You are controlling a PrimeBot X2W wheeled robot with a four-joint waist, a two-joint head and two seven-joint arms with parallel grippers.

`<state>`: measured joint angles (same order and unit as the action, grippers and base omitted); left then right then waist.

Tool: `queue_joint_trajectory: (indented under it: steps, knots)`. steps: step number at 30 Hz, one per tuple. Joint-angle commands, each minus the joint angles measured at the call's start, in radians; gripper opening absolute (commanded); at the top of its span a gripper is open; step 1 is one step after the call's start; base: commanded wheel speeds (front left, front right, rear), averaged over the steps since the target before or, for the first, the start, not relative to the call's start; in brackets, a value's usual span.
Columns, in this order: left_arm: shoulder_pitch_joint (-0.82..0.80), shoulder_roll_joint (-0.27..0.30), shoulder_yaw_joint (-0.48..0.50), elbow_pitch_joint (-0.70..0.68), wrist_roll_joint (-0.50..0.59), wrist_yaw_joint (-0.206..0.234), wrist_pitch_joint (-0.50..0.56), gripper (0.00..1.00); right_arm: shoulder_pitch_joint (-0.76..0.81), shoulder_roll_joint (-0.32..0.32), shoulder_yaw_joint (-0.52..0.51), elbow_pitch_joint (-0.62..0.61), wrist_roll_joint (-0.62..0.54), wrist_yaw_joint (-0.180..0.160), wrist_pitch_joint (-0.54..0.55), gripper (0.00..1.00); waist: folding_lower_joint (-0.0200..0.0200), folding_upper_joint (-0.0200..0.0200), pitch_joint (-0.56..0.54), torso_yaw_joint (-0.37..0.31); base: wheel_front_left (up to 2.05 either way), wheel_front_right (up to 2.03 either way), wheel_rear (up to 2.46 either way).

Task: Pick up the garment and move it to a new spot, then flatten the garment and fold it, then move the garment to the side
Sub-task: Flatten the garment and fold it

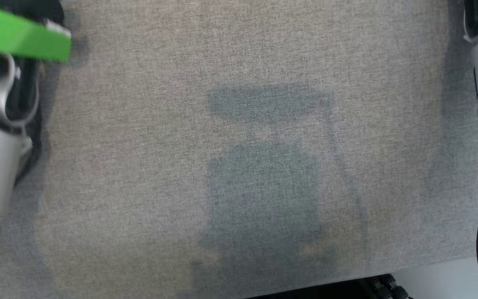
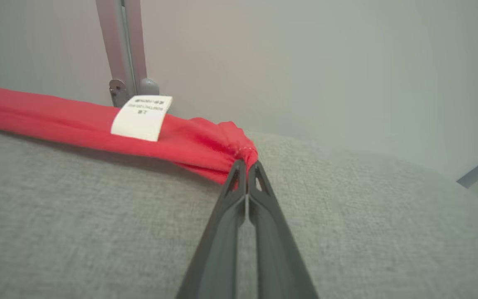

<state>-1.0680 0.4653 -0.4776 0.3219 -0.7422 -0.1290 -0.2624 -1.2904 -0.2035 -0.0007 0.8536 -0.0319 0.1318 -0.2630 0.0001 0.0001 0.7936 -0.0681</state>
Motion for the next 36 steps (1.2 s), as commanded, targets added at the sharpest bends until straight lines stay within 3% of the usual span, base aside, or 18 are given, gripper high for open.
queue_joint_trajectory:
  steps: [1, 9, 18, 27, 36]
  knots:
    - [0.117, 0.012, 0.023, -0.049, -0.019, -0.003, -0.003, 0.00, 0.085, -0.020, -0.020, -0.011, 0.017, -0.002, -0.002, 0.00, -0.0001, -0.0001, -0.143, 0.033, 0.00, 0.00, 0.00]
    - [0.560, -0.029, 0.110, -0.213, -0.090, -0.002, -0.003, 0.00, 0.363, -0.065, -0.081, -0.043, 0.052, -0.003, -0.002, 0.00, -0.0001, -0.0001, -0.349, 0.062, 0.00, 0.00, 0.00]
    - [0.902, -0.105, 0.145, -0.345, -0.090, -0.001, -0.004, 0.00, 0.631, -0.096, -0.090, -0.086, 0.074, -0.003, -0.002, 0.00, -0.0001, -0.0001, -0.510, 0.104, 0.00, 0.00, 0.00]
    - [1.112, -0.131, 0.149, -0.447, -0.102, 0.017, -0.002, 0.00, 0.844, -0.123, -0.062, -0.213, 0.130, -0.003, -0.002, 0.00, -0.0001, -0.0001, -0.576, 0.122, 0.00, 0.00, 0.00]
    - [1.201, -0.137, 0.142, -0.501, -0.113, 0.058, 0.011, 0.00, 1.092, -0.160, -0.090, -0.384, 0.164, -0.003, -0.002, 0.00, -0.0001, -0.0001, -0.621, 0.108, 0.00, 0.00, 0.00]
